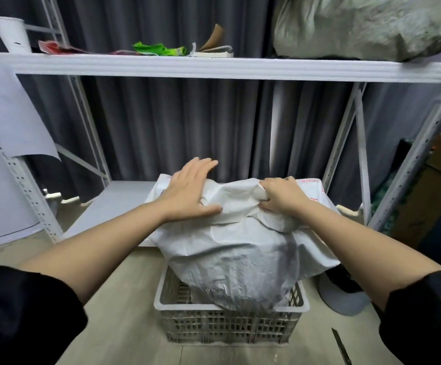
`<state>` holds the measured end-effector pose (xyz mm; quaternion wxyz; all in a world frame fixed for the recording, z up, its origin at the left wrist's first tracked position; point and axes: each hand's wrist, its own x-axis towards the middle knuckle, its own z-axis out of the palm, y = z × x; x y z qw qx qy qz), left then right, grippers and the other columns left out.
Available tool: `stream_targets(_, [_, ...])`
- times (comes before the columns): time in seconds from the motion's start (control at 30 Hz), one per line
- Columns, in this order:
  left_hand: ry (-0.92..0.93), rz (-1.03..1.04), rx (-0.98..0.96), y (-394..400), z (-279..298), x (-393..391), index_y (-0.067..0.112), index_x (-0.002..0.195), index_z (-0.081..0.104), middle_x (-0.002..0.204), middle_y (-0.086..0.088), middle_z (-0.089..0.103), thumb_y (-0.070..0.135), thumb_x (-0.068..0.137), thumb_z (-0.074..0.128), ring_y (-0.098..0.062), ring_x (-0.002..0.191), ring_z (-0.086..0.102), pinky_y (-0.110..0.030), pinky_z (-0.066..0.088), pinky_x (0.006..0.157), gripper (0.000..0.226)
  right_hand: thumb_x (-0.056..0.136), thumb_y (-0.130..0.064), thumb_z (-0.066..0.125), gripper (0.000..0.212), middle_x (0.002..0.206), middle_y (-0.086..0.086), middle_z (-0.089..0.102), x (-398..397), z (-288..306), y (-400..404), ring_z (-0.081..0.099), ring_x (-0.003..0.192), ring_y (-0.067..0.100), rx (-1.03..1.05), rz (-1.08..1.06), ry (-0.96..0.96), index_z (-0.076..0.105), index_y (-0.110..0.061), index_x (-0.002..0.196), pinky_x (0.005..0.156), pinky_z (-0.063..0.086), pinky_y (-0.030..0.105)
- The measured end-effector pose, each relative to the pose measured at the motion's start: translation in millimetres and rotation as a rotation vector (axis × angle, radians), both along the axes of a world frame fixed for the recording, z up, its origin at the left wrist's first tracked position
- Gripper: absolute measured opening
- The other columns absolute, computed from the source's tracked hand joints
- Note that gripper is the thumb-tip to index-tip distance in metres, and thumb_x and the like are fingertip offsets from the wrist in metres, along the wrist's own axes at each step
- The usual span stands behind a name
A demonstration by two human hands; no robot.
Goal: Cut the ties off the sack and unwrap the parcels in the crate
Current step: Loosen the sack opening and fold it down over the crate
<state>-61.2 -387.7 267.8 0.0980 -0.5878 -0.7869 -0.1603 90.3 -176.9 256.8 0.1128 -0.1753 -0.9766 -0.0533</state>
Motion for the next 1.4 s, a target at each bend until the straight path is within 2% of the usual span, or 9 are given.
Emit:
stream_targets(0.13, [-0.318, 0.215, -0.336, 16, 0, -11, 0.041, 0.148, -0.011, 0.160, 0.004, 0.003, 0.049, 0.063, 0.077, -0.026, 0.139, 0.032, -0.049, 0.031, 0.111, 0.123, 0.078, -0.020, 0.066, 0.014, 0.086, 0.002, 0.058, 0, 0, -1, 0.059, 0.080, 0.025, 0.318, 0.214, 0.059, 0.060, -0.017, 0.090, 0.074, 0.036, 0.035])
stream_targets(0.23, [-0.257, 0.238, -0.548, 19, -11, -10, 0.030, 0.150, 0.010, 0.149, -0.002, 0.037, 0.044, 0.065, 0.080, -0.026, 0.127, 0.048, -0.036, 0.041, 0.102, 0.111, 0.068, -0.018, 0.074, 0.023, 0.076, 0.001, 0.058, 5, -6, -5, 0.059, 0.066, 0.025, 0.401, 0.280, 0.084, 0.061, -0.018, 0.086, 0.061, 0.032, 0.032])
stream_targets(0.33, [-0.114, 0.181, -0.613, 19, -18, 2, 0.024, 0.135, 0.033, 0.110, -0.001, 0.061, 0.041, 0.072, 0.070, -0.026, 0.093, 0.055, -0.030, 0.040, 0.077, 0.074, 0.082, -0.035, 0.061, 0.038, 0.107, 0.006, 0.058, 13, -12, -5, 0.057, 0.100, 0.028, 0.303, 0.151, -0.066, 0.054, -0.016, 0.114, 0.075, 0.034, 0.037])
stream_targets(0.43, [0.008, 0.177, -0.602, 16, -14, -2, 0.023, 0.125, 0.042, 0.100, -0.005, 0.059, 0.048, 0.071, 0.065, -0.023, 0.086, 0.043, -0.032, 0.031, 0.081, 0.065, 0.077, -0.042, 0.062, 0.061, 0.127, 0.005, 0.049, 23, -4, -3, 0.044, 0.120, 0.024, 0.145, -0.013, -0.237, 0.043, -0.018, 0.130, 0.094, 0.038, 0.039])
stream_targets(0.7, [-0.005, 0.278, -0.556, 8, -20, -9, 0.016, 0.112, 0.043, 0.105, -0.003, 0.061, 0.036, 0.081, 0.064, -0.026, 0.091, 0.057, -0.031, 0.042, 0.069, 0.042, 0.076, -0.035, 0.072, 0.063, 0.122, 0.010, 0.056, 25, 14, -3, 0.057, 0.098, 0.028, -0.194, -0.251, -0.626, 0.042, -0.012, 0.126, 0.081, 0.049, 0.035])
stream_targets(0.83, [0.296, 0.381, -0.280, 14, -11, 2, 0.013, 0.122, 0.043, 0.117, -0.009, 0.056, 0.017, 0.090, 0.049, -0.034, 0.102, 0.062, -0.034, 0.037, 0.067, 0.033, 0.088, -0.015, 0.049, 0.031, 0.111, 0.009, 0.066, 33, 19, -13, 0.063, 0.098, 0.031, 0.258, -0.119, -0.352, 0.045, -0.012, 0.118, 0.064, 0.034, 0.032])
stream_targets(1.1, [0.399, 0.511, 0.255, 6, 105, -5, 0.013, 0.118, 0.047, 0.101, -0.017, 0.067, 0.010, 0.081, 0.057, -0.039, 0.093, 0.063, -0.036, 0.031, 0.066, 0.039, 0.079, -0.038, 0.057, 0.042, 0.084, 0.015, 0.068, 39, 112, 4, 0.062, 0.075, 0.038, 0.460, -0.134, 0.445, 0.055, -0.007, 0.107, 0.064, 0.027, 0.038])
stream_targets(1.27, [0.397, 0.405, -0.163, 3, 85, 8, 0.020, 0.109, 0.061, 0.109, -0.014, 0.068, 0.027, 0.087, 0.056, -0.036, 0.101, 0.064, -0.035, 0.044, 0.075, 0.023, 0.081, -0.042, 0.061, 0.030, 0.092, 0.011, 0.069, 36, 103, 5, 0.066, 0.086, 0.032, 0.545, -0.027, -0.030, 0.057, -0.015, 0.092, 0.067, 0.029, 0.033])
stream_targets(1.4, [0.313, 0.491, 0.154, 6, 136, -11, 0.014, 0.100, 0.062, 0.103, -0.022, 0.066, 0.012, 0.081, 0.057, -0.042, 0.098, 0.062, -0.038, 0.042, 0.075, 0.019, 0.078, -0.045, 0.062, 0.036, 0.082, 0.016, 0.066, 32, 148, 14, 0.062, 0.076, 0.036, 0.625, -0.078, 0.287, 0.056, -0.010, 0.084, 0.063, 0.032, 0.036])
